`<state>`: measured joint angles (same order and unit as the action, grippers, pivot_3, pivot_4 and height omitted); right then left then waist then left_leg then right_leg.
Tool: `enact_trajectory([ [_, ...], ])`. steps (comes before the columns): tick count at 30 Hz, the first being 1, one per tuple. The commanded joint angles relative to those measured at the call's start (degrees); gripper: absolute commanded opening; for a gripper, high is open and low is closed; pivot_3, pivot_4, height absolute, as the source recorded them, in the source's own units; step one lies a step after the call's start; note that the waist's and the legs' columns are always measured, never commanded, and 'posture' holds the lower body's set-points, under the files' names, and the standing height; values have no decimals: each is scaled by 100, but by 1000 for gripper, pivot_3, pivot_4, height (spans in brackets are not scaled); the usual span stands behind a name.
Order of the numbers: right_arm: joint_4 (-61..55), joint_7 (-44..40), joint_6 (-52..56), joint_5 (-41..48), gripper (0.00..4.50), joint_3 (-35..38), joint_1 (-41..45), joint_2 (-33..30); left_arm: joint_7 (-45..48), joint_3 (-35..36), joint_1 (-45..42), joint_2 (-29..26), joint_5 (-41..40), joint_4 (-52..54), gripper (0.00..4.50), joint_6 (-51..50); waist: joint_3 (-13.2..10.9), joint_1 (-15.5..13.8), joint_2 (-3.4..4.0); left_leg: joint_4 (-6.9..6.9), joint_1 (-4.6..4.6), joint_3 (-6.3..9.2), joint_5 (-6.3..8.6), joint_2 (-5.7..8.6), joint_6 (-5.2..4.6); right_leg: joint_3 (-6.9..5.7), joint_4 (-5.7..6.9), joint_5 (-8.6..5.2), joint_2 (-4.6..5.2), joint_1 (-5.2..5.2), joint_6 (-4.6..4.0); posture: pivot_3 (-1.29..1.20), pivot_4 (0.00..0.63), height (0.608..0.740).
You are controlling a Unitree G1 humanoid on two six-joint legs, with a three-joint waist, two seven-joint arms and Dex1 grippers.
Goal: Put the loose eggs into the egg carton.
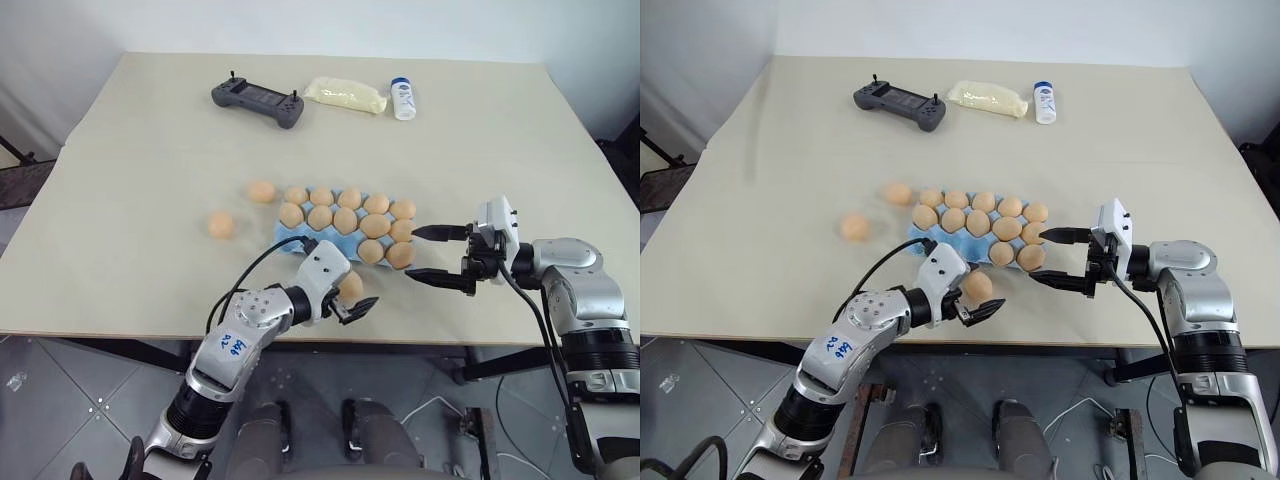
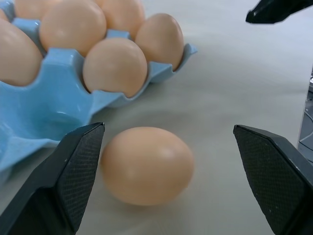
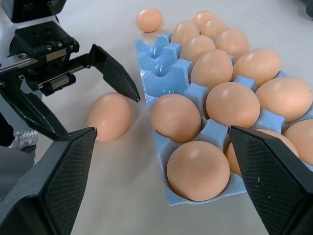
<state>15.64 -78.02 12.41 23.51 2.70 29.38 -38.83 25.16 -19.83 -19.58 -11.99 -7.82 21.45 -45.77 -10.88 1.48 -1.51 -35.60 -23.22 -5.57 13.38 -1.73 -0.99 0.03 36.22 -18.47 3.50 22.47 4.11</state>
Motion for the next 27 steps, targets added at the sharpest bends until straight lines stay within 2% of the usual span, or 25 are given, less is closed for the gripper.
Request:
enact_trajectory([
  [1, -196, 8, -41, 90, 4500, 156, -16, -114, 19, -55, -122, 78, -47, -85, 4492, -18, 0, 1, 0, 0, 0, 0, 0, 0, 0, 0, 0, 0, 0, 0, 0, 0, 150, 740],
  [16, -305, -158, -159, 264, 4500, 245, -213, -118, -91, -47, -337, 345, 25, -720, 4492, 120, 0, 1, 0, -2, 0, 0, 0, 0, 0, 0, 3, 0, 0, 0, 0, 0, 150, 740],
  [17, -302, -154, -165, 243, 4500, 235, -220, -126, -94, -48, -342, 350, 26, -742, 4094, 130, 0, 0, 0, -3, 0, 0, 0, 0, 0, 0, 3, 0, 0, 0, 0, 0, 150, 740],
  [23, -306, -88, -155, 188, 4500, 223, -233, -125, -137, -27, -329, 364, 50, -771, 2426, 246, 0, -1, 0, -5, 0, 0, 0, 0, 0, 0, 6, 0, 0, 0, 0, 0, 150, 740],
  [27, -339, -60, -135, 189, 4500, 228, -245, -120, -197, 27, -320, 340, 47, -660, 2210, 241, 0, -1, 0, -5, 0, 1, 0, 0, 0, 0, 6, 0, 0, 0, 0, 0, 150, 740],
])
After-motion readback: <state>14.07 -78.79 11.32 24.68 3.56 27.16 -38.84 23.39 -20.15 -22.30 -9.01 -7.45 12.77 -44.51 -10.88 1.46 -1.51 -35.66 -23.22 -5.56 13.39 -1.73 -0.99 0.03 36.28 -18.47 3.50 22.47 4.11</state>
